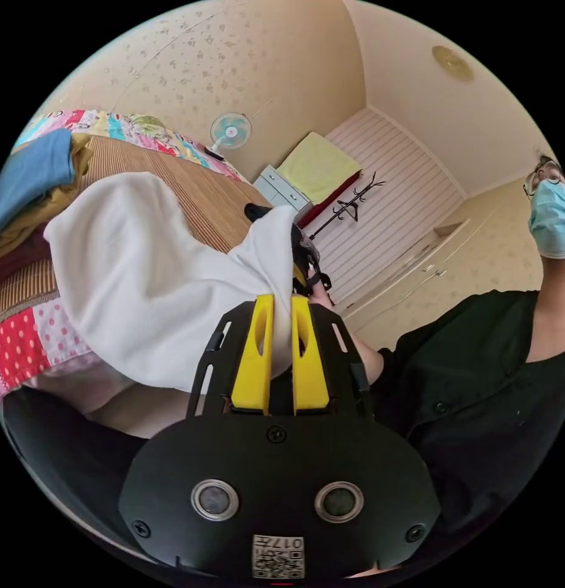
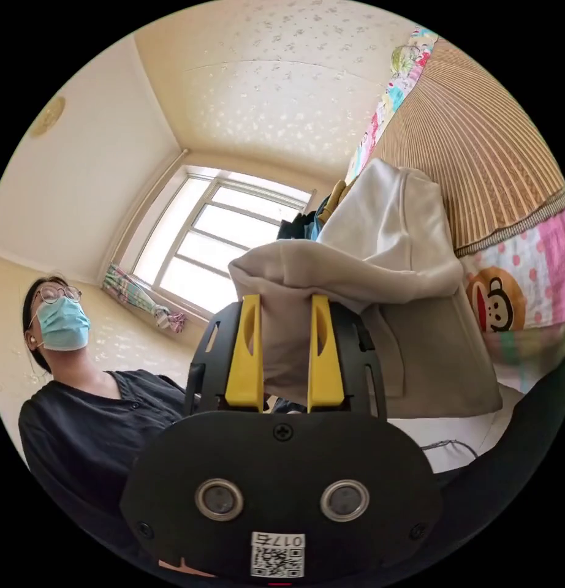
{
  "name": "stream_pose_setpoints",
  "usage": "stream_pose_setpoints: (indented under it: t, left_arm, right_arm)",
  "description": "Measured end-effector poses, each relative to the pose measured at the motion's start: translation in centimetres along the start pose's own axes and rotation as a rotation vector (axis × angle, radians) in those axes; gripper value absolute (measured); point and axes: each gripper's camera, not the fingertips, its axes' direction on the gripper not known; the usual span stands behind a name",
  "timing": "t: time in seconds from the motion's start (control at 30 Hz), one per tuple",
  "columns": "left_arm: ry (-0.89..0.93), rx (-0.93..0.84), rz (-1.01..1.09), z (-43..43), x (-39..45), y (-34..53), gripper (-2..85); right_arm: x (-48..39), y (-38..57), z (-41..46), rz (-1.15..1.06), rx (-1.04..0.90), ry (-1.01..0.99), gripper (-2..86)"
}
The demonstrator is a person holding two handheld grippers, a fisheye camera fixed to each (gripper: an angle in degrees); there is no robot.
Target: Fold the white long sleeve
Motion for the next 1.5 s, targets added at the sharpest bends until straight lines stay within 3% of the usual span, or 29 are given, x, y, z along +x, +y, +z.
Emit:
stream_pose_setpoints:
  t: [0.13,0.27,0.37,0.57,0.63,0.7,0.83,0.93,1.13,1.27,1.5]
  left_arm:
    - [0.056,-0.037,-0.014,-3.4,-0.3,-0.6,7.9]
    - [0.051,0.089,-0.064,-9.5,-0.6,-2.9,13.4]
    - [-0.021,0.073,-0.109,-11.6,-0.7,-6.3,17.4]
    - [-0.128,-0.244,-0.093,-6.4,-0.5,-12.9,16.3]
    - [-0.216,-0.395,-0.064,-3.2,-0.3,-13.3,9.3]
    - [-0.234,-0.344,-0.046,-3.6,0.2,-12.9,7.0]
    - [-0.006,-0.064,0.077,-8.9,1.8,-11.4,5.2]
    - [0.113,0.118,0.233,-14.0,4.4,-10.0,5.1]
    - [0.201,0.264,0.41,-20.2,8.2,-8.0,5.1]
    - [0.313,0.351,0.498,-21.3,9.0,-6.7,5.1]
    - [0.956,0.61,0.66,-21.8,7.4,-8.6,5.0]
  right_arm:
    - [-2.0,1.2,0.3,-0.128,0.073,0.061,6.6]
    - [-5.7,0.3,4.0,-0.325,-0.071,0.14,5.6]
    - [-7.5,0.3,8.1,-0.447,-0.19,0.147,5.6]
    - [-7.9,1.2,16.2,-0.537,-0.35,0.181,6.0]
    - [-7.7,1.4,17.2,-0.537,-0.35,0.178,6.3]
    - [-7.5,1.6,17.5,-0.541,-0.359,0.195,6.5]
    - [-7.4,2.4,14.0,-0.583,-0.265,0.11,6.2]
    - [-6.9,3.1,10.4,-0.586,-0.173,0.189,7.0]
    - [-4.8,1.7,7.8,-0.561,-0.04,0.49,10.2]
    - [-4.1,-0.7,11.8,-0.617,-0.084,0.478,12.3]
    - [-3.3,-0.6,21.5,-0.727,-0.238,0.232,15.9]
